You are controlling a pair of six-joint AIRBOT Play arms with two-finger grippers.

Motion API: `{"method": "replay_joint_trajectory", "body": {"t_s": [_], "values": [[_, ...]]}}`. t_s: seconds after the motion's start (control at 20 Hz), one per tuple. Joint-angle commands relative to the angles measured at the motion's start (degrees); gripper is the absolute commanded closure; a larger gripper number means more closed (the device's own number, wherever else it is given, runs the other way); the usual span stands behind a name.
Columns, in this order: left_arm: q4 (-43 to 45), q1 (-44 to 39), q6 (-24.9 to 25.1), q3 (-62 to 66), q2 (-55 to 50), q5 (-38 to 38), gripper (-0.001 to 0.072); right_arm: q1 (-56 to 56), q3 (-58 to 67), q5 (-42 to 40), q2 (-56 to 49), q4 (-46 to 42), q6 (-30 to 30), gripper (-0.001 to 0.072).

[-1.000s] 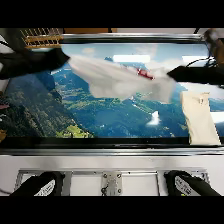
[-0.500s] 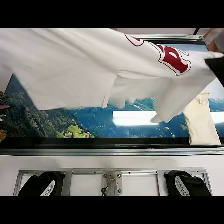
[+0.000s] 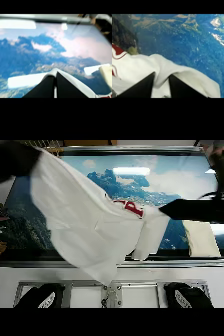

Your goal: Fold the clothes and pants, and hang the long-sleeved shirts on hangers.

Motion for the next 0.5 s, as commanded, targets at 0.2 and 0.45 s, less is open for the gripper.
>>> {"method": "replay_joint_trajectory", "body": {"t_s": [0.2, 0.45], "values": [[3.43, 2.82, -1.70, -20.87, -17.29, 2.27, 0.0703, 0.39, -7.13, -2.05, -18.21, -4.57, -15.02, 0.0203], [3.50, 3.87, -1.66, -21.35, -22.69, 2.36, 0.0703, 0.52, -18.25, -3.67, -19.19, -10.14, -13.99, 0.0204]]}}
